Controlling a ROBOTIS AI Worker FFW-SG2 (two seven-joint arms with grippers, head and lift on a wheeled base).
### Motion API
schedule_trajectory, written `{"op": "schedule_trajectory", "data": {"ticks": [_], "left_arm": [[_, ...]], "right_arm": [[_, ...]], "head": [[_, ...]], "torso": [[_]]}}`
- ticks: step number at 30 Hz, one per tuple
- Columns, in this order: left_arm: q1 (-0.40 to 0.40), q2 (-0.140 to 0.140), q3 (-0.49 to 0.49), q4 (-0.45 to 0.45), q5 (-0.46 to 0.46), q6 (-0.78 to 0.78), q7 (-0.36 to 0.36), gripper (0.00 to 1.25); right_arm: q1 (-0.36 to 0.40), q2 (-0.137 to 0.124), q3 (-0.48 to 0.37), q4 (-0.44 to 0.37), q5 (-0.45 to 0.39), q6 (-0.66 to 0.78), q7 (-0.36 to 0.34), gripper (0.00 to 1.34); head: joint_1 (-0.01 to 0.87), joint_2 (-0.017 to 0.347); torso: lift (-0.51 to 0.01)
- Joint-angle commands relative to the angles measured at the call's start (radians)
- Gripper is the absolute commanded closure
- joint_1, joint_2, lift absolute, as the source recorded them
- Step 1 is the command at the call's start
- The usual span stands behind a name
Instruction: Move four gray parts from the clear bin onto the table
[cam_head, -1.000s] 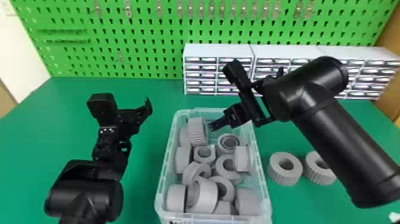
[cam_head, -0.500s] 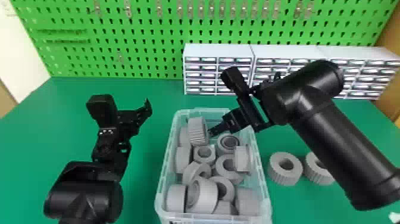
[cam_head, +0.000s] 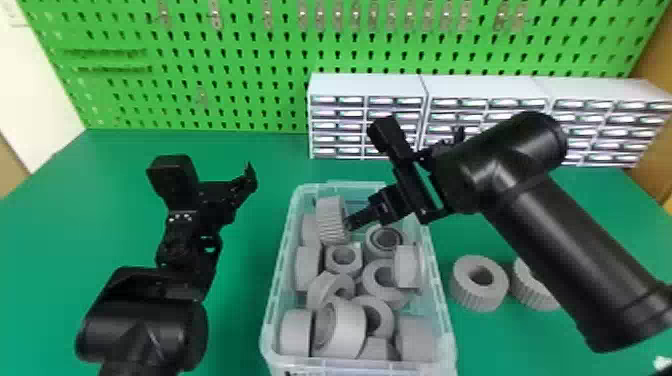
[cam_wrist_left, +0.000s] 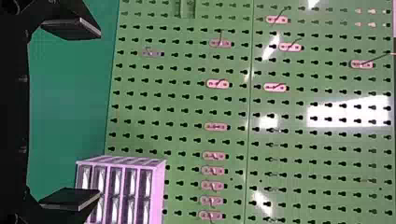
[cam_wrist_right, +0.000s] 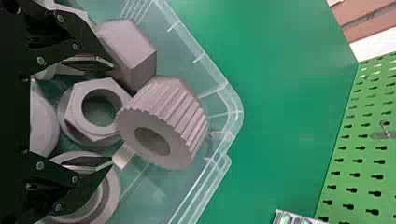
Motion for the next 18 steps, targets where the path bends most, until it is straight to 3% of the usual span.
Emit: {"op": "schedule_trajectory", "data": {"ticks": [1,18], "left_arm": [[-0.007,0.0,-0.005,0.0,-0.004,0.005,0.0,0.09],[0.004,0.0,0.001,0.0,-0.005,0.005,0.0,0.09]], "right_arm": [[-0.007,0.006,0.009,0.033,-0.034,-0.038,-0.02,0.53],[-0.007,0.001,0.043,0.052,-0.059,-0.002,-0.037,0.53]], "head": [[0.693,0.072],[0.693,0.072]], "torso": [[-0.052],[-0.052]]}}
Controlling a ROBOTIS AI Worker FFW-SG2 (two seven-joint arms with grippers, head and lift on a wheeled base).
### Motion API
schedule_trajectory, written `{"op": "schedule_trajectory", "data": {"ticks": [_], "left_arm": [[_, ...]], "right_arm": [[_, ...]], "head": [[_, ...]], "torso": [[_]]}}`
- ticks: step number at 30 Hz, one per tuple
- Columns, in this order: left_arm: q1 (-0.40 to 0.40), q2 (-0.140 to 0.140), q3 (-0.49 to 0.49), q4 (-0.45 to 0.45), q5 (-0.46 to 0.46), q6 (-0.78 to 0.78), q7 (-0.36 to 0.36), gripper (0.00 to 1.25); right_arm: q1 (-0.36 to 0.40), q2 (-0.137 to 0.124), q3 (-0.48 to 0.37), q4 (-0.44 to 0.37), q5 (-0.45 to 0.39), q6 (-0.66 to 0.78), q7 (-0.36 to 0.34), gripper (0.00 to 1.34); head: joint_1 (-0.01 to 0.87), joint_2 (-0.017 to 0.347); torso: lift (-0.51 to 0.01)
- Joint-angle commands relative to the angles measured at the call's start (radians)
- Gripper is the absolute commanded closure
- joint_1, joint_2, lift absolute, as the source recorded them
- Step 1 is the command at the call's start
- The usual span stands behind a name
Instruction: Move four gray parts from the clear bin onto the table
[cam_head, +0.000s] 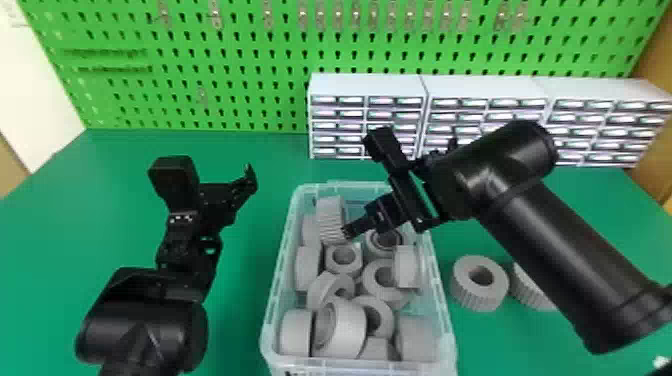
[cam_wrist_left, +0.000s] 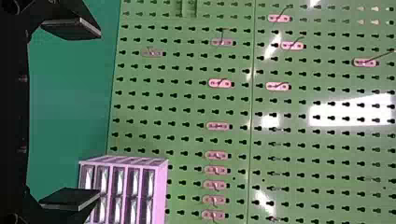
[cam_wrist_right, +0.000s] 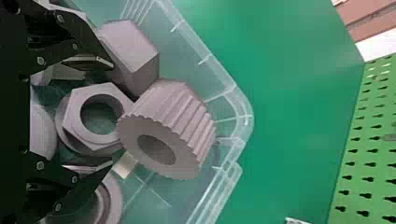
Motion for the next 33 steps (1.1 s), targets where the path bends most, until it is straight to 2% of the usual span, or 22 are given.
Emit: {"op": "schedule_trajectory", "data": {"ticks": [1,11,25,33], "left_arm": [[0.0,0.0,0.003,0.0,-0.001,0.0,0.0,0.09],[0.017,0.002,0.018,-0.005,-0.001,0.0,0.0,0.09],[0.023,0.002,0.024,-0.009,-0.004,0.0,0.0,0.09],[0.031,0.002,0.03,-0.015,-0.007,0.0,0.0,0.09]], "right_arm": [[-0.001,-0.003,0.015,0.003,-0.009,0.007,0.0,0.53],[-0.011,-0.003,0.067,0.001,-0.066,0.03,0.0,0.53],[-0.015,-0.004,0.095,-0.003,-0.129,0.07,0.0,0.53],[-0.013,-0.019,0.098,-0.023,-0.143,0.13,0.0,0.53]], "head": [[0.693,0.072],[0.693,0.072],[0.693,0.072],[0.693,0.072]], "torso": [[-0.052],[-0.052],[-0.052],[-0.052]]}}
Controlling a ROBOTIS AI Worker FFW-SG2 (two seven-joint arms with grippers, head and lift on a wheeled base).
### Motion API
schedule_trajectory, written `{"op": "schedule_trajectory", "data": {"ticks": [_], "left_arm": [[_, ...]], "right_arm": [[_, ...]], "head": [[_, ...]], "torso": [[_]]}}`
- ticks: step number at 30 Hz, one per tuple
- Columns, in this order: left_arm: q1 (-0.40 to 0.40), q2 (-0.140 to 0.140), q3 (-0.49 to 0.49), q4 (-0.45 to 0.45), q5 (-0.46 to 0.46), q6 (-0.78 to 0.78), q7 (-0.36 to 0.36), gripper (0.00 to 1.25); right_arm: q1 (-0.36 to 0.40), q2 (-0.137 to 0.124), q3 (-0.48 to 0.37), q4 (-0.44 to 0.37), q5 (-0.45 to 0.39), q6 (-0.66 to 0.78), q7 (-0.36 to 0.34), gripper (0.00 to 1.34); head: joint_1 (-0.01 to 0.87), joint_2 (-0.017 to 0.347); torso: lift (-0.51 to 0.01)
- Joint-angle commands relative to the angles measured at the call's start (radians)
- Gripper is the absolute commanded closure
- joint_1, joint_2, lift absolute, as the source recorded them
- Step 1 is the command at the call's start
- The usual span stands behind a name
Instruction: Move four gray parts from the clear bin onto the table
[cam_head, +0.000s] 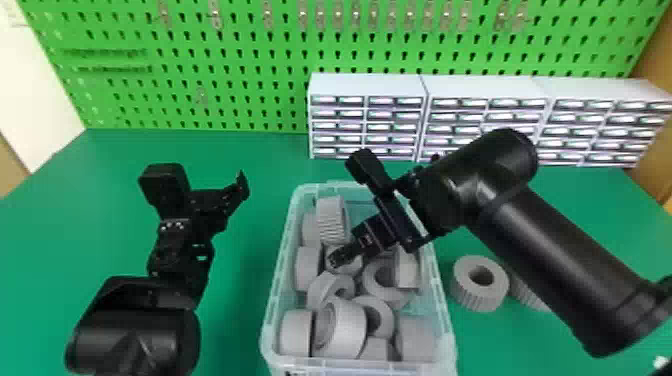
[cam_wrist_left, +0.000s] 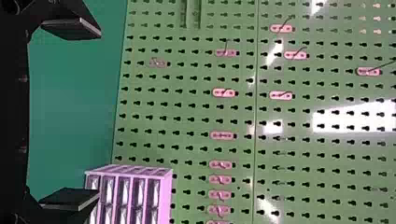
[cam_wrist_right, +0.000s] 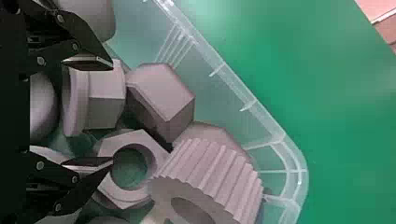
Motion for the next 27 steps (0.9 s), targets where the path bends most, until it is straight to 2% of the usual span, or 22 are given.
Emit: {"op": "schedule_trajectory", "data": {"ticks": [1,14,21,27], "left_arm": [[0.002,0.0,0.003,-0.003,-0.001,0.0,0.0,0.09],[-0.003,0.0,-0.002,-0.005,-0.011,0.003,0.0,0.09],[-0.003,0.0,-0.002,-0.005,-0.014,0.008,0.0,0.09],[-0.001,0.0,0.001,-0.005,-0.015,0.008,0.0,0.09]], "right_arm": [[0.0,-0.01,0.0,-0.013,-0.006,0.042,0.0,0.53],[0.013,-0.011,-0.022,-0.012,-0.078,0.078,0.0,0.53],[0.019,-0.011,-0.023,0.013,-0.158,0.083,-0.035,0.53],[0.013,-0.014,-0.009,0.013,-0.172,0.098,-0.051,0.53]], "head": [[0.693,0.072],[0.693,0.072],[0.693,0.072],[0.693,0.072]], "torso": [[-0.052],[-0.052],[-0.052],[-0.052]]}}
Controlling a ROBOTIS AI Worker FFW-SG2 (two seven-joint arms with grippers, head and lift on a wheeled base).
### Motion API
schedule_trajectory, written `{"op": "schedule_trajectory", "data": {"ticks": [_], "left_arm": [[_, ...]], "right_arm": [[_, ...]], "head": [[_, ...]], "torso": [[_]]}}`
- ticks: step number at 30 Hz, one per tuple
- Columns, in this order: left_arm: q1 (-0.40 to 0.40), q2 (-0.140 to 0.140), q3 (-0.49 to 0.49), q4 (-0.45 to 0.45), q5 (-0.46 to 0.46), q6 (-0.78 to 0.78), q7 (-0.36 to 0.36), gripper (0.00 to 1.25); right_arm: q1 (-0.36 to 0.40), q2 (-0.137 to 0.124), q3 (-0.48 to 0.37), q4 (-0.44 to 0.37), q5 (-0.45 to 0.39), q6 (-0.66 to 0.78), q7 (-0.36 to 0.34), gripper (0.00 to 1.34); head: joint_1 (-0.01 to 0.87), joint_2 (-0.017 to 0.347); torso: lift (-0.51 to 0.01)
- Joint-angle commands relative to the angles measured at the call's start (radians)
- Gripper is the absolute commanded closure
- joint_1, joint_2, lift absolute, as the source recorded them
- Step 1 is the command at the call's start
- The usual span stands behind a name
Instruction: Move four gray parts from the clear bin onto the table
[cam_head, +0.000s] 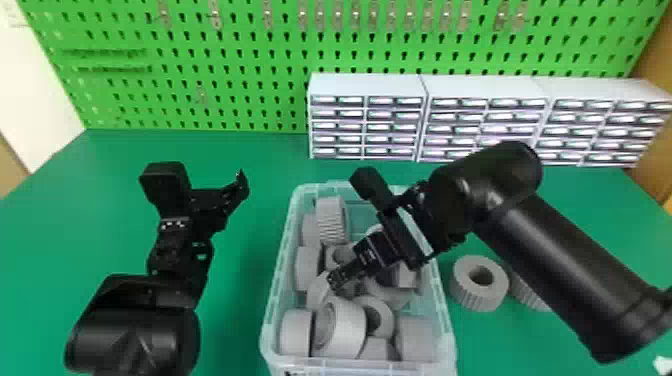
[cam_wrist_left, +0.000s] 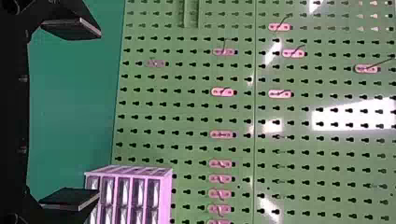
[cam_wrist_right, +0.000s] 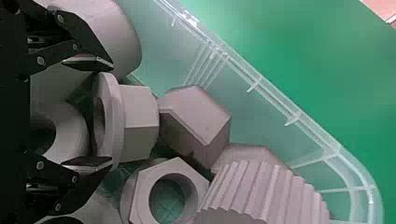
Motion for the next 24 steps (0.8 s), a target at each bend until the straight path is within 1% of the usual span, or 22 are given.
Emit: {"op": "schedule_trajectory", "data": {"ticks": [1,6,11,17,24], "left_arm": [[0.002,0.0,0.003,0.0,-0.002,0.0,0.0,0.09],[0.003,0.002,0.003,0.0,-0.002,0.0,0.0,0.09],[0.002,0.005,0.001,0.0,-0.002,0.0,0.0,0.09],[0.0,0.006,0.0,0.0,-0.002,0.002,0.0,0.09],[-0.004,0.009,-0.006,0.0,-0.003,0.002,0.0,0.09]], "right_arm": [[-0.004,-0.003,0.011,0.001,-0.016,0.011,-0.009,0.53],[-0.001,-0.006,0.008,0.001,-0.035,0.02,-0.023,0.53],[0.002,-0.006,0.008,0.027,-0.105,0.02,-0.058,0.53],[0.003,-0.006,0.011,0.034,-0.173,0.014,-0.098,0.53],[0.003,-0.005,0.01,0.043,-0.214,0.005,-0.129,0.53]], "head": [[0.693,0.072],[0.693,0.072],[0.693,0.072],[0.693,0.072],[0.693,0.072]], "torso": [[-0.052],[-0.052],[-0.052],[-0.052],[-0.052]]}}
